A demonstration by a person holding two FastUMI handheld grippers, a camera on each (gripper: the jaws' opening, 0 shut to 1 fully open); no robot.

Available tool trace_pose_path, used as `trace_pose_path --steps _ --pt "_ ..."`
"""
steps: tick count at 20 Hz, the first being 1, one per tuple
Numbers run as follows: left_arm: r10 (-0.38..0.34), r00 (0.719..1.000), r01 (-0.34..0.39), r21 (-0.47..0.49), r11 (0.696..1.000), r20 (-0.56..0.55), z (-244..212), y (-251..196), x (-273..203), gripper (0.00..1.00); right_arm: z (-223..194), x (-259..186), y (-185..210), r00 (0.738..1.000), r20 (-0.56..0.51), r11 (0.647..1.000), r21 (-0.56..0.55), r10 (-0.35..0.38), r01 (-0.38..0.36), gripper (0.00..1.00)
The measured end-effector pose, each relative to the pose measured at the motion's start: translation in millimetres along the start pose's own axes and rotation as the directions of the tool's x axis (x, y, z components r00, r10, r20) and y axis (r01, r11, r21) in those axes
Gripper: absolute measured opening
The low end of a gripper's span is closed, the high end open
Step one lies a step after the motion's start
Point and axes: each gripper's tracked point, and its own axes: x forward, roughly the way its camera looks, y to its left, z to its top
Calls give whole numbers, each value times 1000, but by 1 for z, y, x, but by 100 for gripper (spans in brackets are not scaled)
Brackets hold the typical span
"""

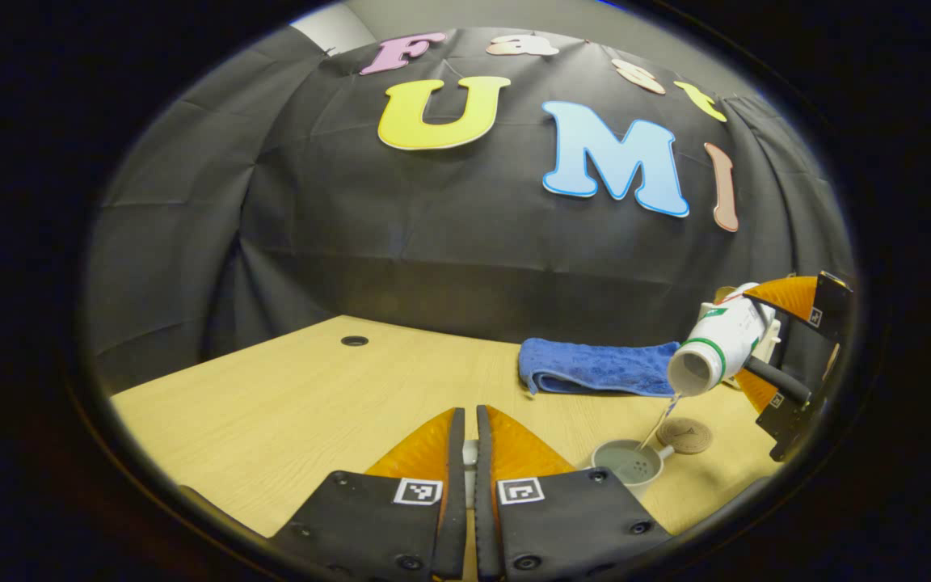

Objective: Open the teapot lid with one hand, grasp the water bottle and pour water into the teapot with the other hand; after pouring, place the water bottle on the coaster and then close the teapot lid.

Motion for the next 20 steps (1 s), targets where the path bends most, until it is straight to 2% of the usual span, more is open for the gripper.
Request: trace_pose_path --steps 7,8,9,10,14,15,20 --pt "0 1000 0 0 1000 -4 -3 1 1 14 -1 2 -2 1000 7 999 -29 -16 16 73" --pt "-1 1000 1 0 1000 -6 -2 0 1 8 -1 2 -2 1000 8 999 -32 -17 17 73" --pt "-1 1000 1 0 1000 -7 -3 0 1 8 -1 3 -2 1000 8 999 -35 -18 18 73" --pt "-2 1000 2 0 1000 -8 -2 0 0 14 -1 3 -2 1000 8 999 -38 -18 18 74" --pt "-2 1000 2 0 1000 -9 -3 0 2 14 -3 5 -3 1000 6 998 -51 -22 22 73" --pt "-2 1000 2 0 1000 -10 -4 -1 1 11 -4 5 -3 1000 6 998 -55 -23 23 73" --pt "-3 1000 3 3 1000 -13 -4 -1 2 14 -5 8 -6 1000 7 997 -67 -29 29 73"
